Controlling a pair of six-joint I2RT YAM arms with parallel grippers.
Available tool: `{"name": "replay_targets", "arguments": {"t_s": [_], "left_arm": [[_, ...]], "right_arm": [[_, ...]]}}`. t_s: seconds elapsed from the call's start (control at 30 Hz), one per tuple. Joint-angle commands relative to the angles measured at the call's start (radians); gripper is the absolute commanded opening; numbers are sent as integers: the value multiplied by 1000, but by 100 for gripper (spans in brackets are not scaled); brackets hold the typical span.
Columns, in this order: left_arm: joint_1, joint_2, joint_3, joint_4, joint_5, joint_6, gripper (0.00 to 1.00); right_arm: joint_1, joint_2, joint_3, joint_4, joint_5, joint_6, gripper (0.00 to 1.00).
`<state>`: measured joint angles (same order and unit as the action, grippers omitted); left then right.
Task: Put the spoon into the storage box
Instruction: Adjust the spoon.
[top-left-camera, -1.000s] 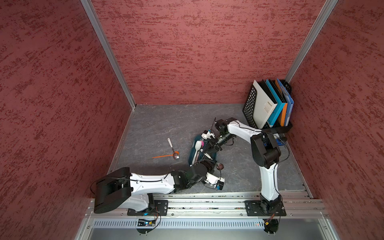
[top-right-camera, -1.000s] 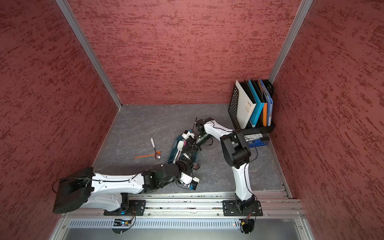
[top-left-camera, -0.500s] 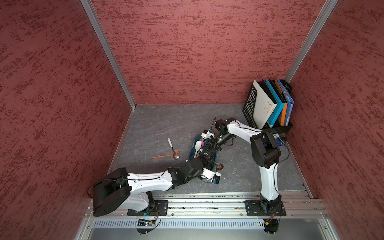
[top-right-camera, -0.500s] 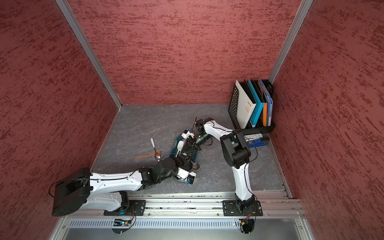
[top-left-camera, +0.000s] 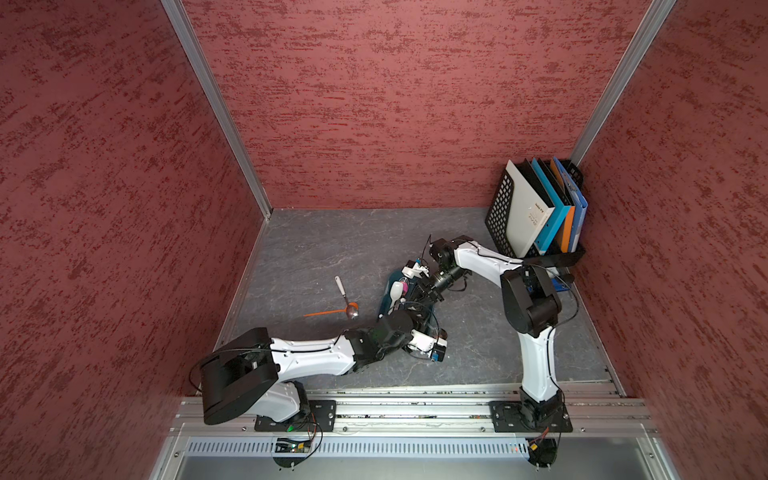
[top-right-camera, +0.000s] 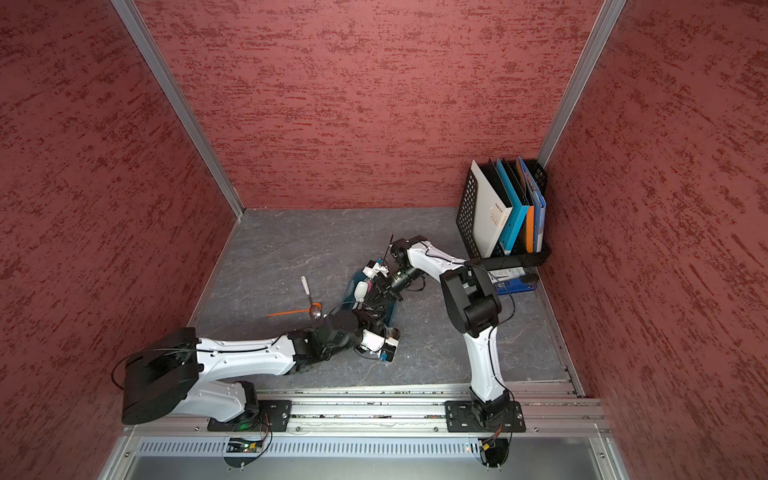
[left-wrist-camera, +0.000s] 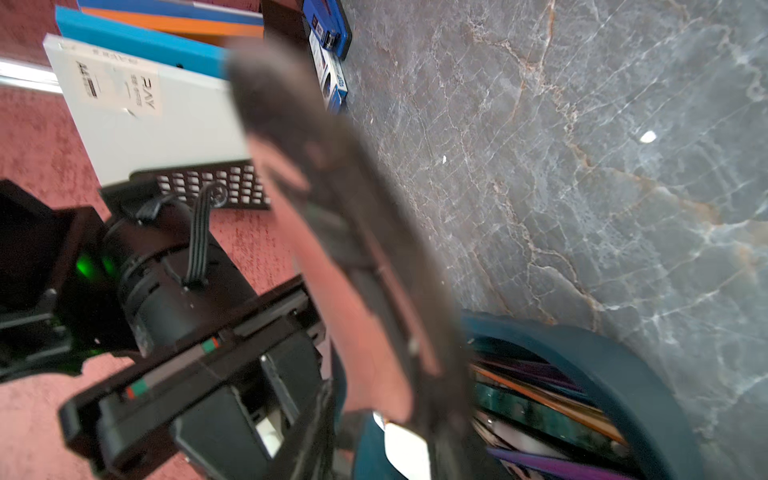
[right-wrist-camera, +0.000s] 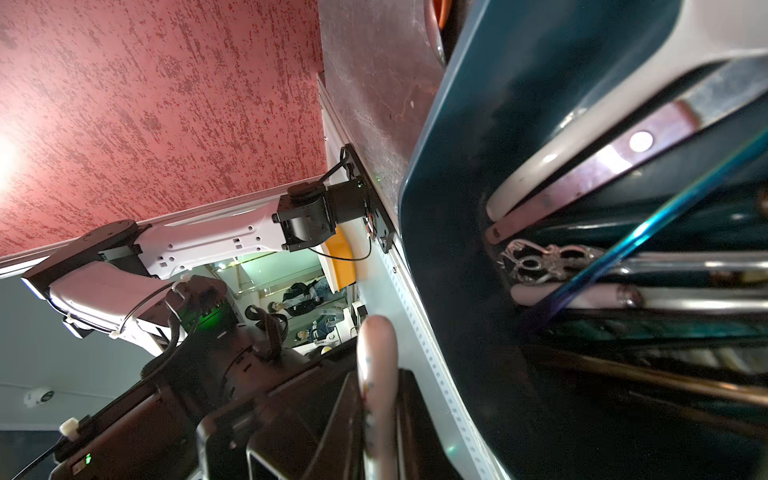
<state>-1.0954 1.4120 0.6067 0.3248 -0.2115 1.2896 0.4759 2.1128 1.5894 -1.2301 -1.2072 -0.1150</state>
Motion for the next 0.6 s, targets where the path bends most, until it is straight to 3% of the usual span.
{"name": "replay_targets", "arguments": {"t_s": [0.0, 0.23, 0.3, 0.37, 0.57], "left_arm": [[1, 42, 11, -35, 18, 7, 26], [-14, 53, 25, -27, -3, 14, 9], [-22, 50, 26, -32, -11, 13, 6], [-34, 44, 29, -52, -17, 3, 3], [-52, 42, 57, -142, -59, -77, 0]], "right_arm": [[10, -3, 3, -12, -49, -8, 2], [9, 1, 6, -8, -53, -8, 8], [8, 2, 9, 4, -69, -6, 23], [9, -5, 8, 41, -70, 16, 44], [-27, -18, 18, 199, -18, 158, 61]]}}
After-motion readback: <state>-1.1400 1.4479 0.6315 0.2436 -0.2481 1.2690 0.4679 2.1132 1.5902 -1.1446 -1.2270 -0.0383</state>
